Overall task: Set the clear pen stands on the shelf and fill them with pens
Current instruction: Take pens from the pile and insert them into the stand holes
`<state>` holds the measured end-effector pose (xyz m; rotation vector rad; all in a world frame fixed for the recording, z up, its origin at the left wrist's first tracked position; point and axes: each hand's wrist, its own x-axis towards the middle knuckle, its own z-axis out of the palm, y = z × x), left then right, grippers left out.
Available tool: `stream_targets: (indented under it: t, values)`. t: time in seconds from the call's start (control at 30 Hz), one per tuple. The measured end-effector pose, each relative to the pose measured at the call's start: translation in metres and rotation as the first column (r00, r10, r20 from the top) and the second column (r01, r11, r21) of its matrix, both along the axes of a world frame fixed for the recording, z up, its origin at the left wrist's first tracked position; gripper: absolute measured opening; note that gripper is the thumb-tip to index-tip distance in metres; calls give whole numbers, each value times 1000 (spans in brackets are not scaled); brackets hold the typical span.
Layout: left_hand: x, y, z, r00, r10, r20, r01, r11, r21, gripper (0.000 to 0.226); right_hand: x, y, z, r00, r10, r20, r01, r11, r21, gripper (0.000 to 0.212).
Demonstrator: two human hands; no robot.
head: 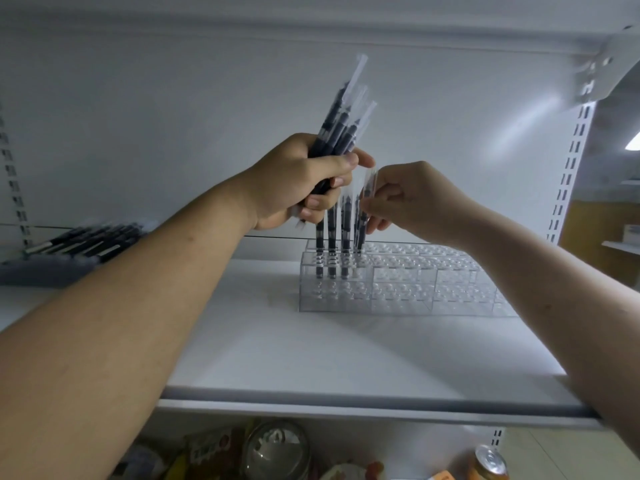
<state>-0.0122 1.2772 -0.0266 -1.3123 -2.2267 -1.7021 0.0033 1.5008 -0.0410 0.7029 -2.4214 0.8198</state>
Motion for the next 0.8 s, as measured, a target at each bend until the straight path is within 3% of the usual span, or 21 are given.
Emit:
stream_targets:
  t: [0.43,0.67,0.8]
  values:
    - [0,1,-1,1000,-1,1,1,1000,-18,26,-2,1,1,997,14,72,-15,1000,4,16]
    - [1,1,1,1000,-12,24,12,1000,-8,29,-4,1,-1,990,-61,126,51,995,84,18]
    - [2,1,1,999,-18,40,18,1000,-8,29,0,5,-1,993,-67,99,41,969,245,17]
